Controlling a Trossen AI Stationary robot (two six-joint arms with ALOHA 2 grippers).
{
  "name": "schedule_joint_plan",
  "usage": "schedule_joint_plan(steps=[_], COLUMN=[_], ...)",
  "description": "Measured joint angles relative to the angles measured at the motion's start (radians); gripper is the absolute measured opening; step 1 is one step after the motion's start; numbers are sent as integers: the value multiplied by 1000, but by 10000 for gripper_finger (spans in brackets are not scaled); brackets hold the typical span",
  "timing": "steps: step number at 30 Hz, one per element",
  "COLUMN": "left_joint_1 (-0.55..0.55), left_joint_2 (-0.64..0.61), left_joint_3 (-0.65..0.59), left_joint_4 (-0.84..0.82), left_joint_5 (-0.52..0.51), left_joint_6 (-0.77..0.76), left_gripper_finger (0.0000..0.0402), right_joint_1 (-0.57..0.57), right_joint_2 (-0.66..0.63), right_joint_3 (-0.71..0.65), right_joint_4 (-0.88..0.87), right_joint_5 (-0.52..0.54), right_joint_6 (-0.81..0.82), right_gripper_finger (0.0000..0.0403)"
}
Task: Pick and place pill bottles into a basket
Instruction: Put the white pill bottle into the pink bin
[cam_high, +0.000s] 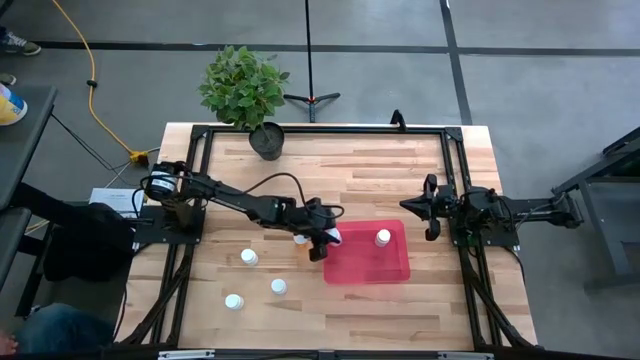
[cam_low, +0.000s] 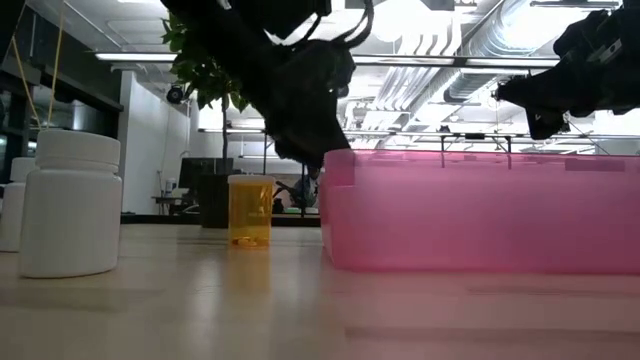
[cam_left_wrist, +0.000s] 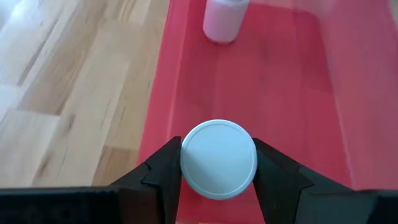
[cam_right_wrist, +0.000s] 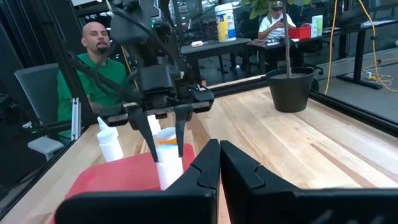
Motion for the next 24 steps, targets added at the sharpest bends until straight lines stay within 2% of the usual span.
schedule_joint_plan(steps=[15, 24], left_joint_1=[0, 0], left_joint_2=[8, 8], left_joint_3=[1, 1], left_joint_4=[-1, 0], left_joint_5=[-19, -21], left_joint_6=[0, 0], left_gripper_finger=[210, 256], right_joint_1=[0, 0], right_joint_2=[2, 2], right_joint_3=[0, 0], right_joint_4=[0, 0], right_joint_5=[0, 0], right_joint_6=[-3, -3], right_gripper_finger=[4, 4])
